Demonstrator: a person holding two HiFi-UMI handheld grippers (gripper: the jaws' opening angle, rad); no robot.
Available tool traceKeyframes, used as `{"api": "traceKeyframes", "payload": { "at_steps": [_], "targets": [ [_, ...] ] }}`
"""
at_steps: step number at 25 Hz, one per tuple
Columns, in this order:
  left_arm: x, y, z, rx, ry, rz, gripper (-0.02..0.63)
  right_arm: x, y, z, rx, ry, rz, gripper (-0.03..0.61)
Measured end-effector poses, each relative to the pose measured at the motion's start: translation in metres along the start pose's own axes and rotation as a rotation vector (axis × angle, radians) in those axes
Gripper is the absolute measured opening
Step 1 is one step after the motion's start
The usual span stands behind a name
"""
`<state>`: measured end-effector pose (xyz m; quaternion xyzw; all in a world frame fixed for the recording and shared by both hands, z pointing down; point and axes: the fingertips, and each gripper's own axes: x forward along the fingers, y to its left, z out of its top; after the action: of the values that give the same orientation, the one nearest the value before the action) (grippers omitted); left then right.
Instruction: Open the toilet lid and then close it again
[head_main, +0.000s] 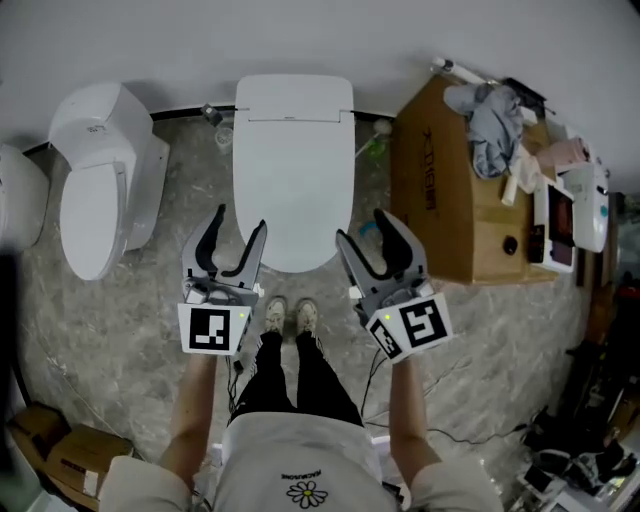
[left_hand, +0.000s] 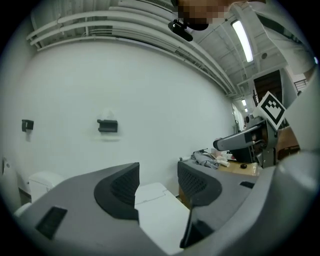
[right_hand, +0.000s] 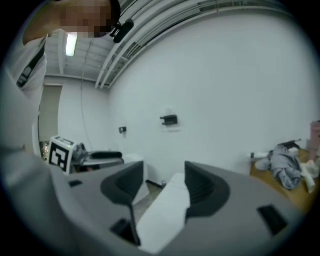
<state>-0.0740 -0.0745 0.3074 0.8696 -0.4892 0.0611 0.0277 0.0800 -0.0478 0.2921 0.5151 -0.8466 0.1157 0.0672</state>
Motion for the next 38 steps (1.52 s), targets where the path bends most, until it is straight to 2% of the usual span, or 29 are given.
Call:
{"api": "traceKeyframes", "payload": {
  "at_steps": [5, 9, 14, 18, 21, 28, 31, 34, 38],
  "targets": [
    [0.011, -0.009, -0.075, -0.033, 0.088, -0.017, 0.270, 0.022, 0.006, -0.065, -0.005, 0.090, 0.048, 0.259],
    [0.015, -0.019, -0.139, -0.071, 0.195, -0.058, 0.282, 0.035, 0.003, -0.127, -0.034, 0.162, 0.045, 0.258],
    [0.009, -0.030, -0.220, -0.051, 0.284, -0.086, 0.302, 0.040, -0.003, -0.210, -0.019, 0.246, 0.035, 0.258],
    [-0.002, -0.031, -0.272, -0.021, 0.319, -0.093, 0.313, 0.039, -0.003, -0.270, -0.010, 0.324, 0.028, 0.258],
    [-0.010, -0.033, -0.306, -0.020, 0.348, -0.101, 0.313, 0.037, -0.007, -0.313, -0.035, 0.383, 0.016, 0.258],
    [-0.025, -0.058, -0.390, 0.016, 0.429, -0.196, 0.316, 0.029, -0.008, -0.394, -0.024, 0.490, 0.005, 0.259],
    [-0.028, -0.059, -0.421, -0.008, 0.468, -0.186, 0.316, 0.023, -0.009, -0.428, -0.012, 0.549, -0.008, 0.258],
    [-0.033, -0.060, -0.444, -0.006, 0.502, -0.181, 0.316, 0.016, -0.007, -0.457, 0.002, 0.606, -0.012, 0.258],
    [-0.034, -0.060, -0.460, -0.014, 0.529, -0.188, 0.316, 0.017, -0.011, -0.484, -0.027, 0.645, -0.021, 0.259]
  ]
}}
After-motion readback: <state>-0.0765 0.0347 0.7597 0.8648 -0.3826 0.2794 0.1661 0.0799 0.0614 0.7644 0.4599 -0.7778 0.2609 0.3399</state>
